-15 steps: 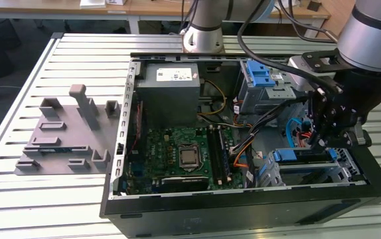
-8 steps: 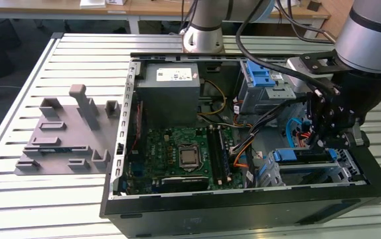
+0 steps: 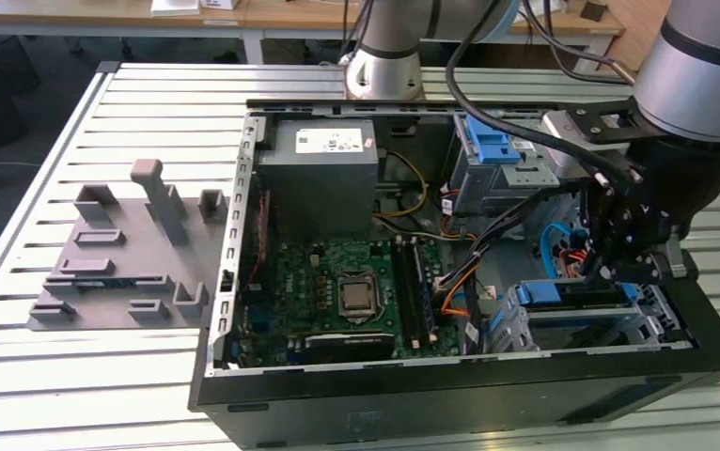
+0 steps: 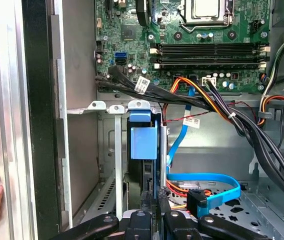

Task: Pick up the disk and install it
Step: 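Insert the first disk wire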

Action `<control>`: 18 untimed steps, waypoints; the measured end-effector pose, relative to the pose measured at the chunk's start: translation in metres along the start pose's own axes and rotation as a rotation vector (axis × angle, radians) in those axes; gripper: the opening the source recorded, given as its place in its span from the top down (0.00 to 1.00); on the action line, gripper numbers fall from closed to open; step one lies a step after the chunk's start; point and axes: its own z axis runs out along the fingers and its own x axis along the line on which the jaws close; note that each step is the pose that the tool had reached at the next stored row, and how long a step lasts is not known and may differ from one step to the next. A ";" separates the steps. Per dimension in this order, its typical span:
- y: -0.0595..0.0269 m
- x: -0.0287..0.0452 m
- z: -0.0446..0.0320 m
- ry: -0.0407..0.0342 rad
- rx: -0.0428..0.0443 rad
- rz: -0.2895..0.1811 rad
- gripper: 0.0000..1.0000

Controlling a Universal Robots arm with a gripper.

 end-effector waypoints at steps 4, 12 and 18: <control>-0.0001 0.0002 0.0007 -0.0011 0.0000 0.000 0.84; 0.0000 0.0021 0.0021 -0.0059 -0.0001 0.001 0.84; 0.0002 0.0029 0.0047 -0.0071 -0.0003 0.001 0.84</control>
